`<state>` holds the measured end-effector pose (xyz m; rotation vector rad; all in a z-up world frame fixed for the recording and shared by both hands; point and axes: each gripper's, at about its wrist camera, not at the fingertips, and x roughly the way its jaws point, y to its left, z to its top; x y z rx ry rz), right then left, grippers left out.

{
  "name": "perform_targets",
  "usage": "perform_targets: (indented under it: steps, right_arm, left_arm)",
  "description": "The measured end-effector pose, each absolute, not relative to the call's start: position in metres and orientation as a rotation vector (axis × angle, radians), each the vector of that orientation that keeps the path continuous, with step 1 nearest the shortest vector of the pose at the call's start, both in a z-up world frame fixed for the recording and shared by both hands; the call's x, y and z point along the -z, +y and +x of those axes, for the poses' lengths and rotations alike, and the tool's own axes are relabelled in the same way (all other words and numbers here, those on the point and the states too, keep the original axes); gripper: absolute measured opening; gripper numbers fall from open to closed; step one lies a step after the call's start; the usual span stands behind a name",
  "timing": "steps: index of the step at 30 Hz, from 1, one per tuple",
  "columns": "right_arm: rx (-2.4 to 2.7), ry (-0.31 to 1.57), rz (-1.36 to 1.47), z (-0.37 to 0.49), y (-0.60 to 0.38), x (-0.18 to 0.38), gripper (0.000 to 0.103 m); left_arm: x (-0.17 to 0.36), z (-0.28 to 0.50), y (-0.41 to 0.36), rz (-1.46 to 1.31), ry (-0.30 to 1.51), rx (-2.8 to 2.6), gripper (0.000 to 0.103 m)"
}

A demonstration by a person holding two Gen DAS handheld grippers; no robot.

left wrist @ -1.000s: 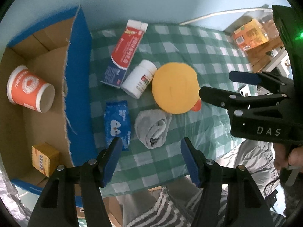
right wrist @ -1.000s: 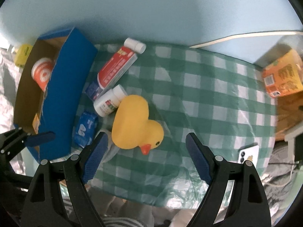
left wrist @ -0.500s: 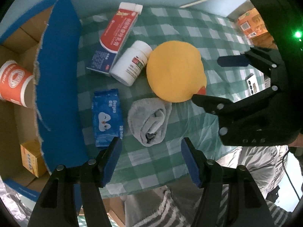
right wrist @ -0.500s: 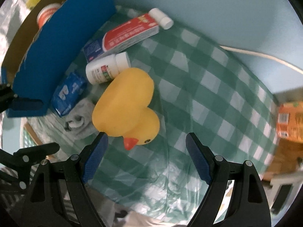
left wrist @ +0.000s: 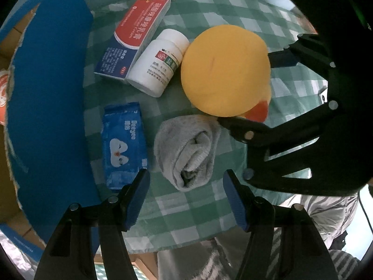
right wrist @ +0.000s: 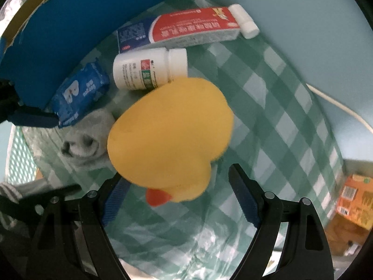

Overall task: Organize objects
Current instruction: 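Grasp the yellow rubber duck with the right gripper while the left grasps the grey sock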

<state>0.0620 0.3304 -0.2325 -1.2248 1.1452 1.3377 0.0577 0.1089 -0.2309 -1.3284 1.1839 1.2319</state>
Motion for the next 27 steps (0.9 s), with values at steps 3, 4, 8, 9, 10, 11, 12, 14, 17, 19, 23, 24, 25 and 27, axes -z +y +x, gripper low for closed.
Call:
perform_targets:
  steps: [3,4,8,9,10,11,12,14,17,19,23,24,25,27]
  right_arm:
    - [-1.334,1.170,-1.171,0.063,0.334,0.237,0.078]
    - [-1.335,1.187,-1.150,0.064,0.335,0.238,0.071]
    - [-1.306,1.245,-1.048,0.074,0.331,0.240,0.057]
    - [-1.293,1.271,-1.010,0.078,0.328,0.240,0.057]
    - [-1.281,1.292,-0.979,0.082,0.325,0.240,0.057]
    - [-1.230,1.325,-0.908,0.085,0.322,0.240,0.057]
    - [-1.052,1.399,-0.701,0.089,0.318,0.240,0.057]
    - [-1.008,1.427,-0.637,0.093,0.304,0.239,0.057]
    - [-0.948,1.477,-0.528,0.099,0.283,0.238,0.057]
    - [-0.909,1.519,-0.443,0.102,0.267,0.238,0.057]
    - [-0.855,1.559,-0.320,0.102,0.240,0.238,0.057]
    - [-0.844,1.562,-0.303,0.101,0.236,0.238,0.057]
    - [-0.831,1.565,-0.289,0.099,0.231,0.238,0.057]
    - [-0.812,1.563,-0.280,0.097,0.226,0.237,0.057]
  left_arm:
    - [0.235,0.057,0.111,-1.324,1.189,-1.242,0.067]
    - [0.236,0.057,0.112,-1.322,1.191,-1.243,0.067]
    - [0.239,0.056,0.112,-1.322,1.191,-1.246,0.067]
    - [0.240,0.056,0.113,-1.325,1.191,-1.248,0.067]
    - [0.241,0.055,0.113,-1.328,1.191,-1.251,0.067]
    - [0.242,0.055,0.114,-1.333,1.190,-1.251,0.067]
    - [0.243,0.054,0.114,-1.338,1.186,-1.250,0.067]
    - [0.244,0.054,0.115,-1.345,1.179,-1.251,0.067]
    - [0.248,0.056,0.118,-1.350,1.179,-1.248,0.067]
    - [0.250,0.057,0.120,-1.349,1.188,-1.249,0.067]
    - [0.256,0.059,0.123,-1.335,1.206,-1.250,0.067]
    - [0.257,0.060,0.124,-1.327,1.208,-1.253,0.067]
    - [0.258,0.061,0.125,-1.316,1.214,-1.255,0.067]
    - [0.260,0.063,0.127,-1.293,1.226,-1.260,0.067]
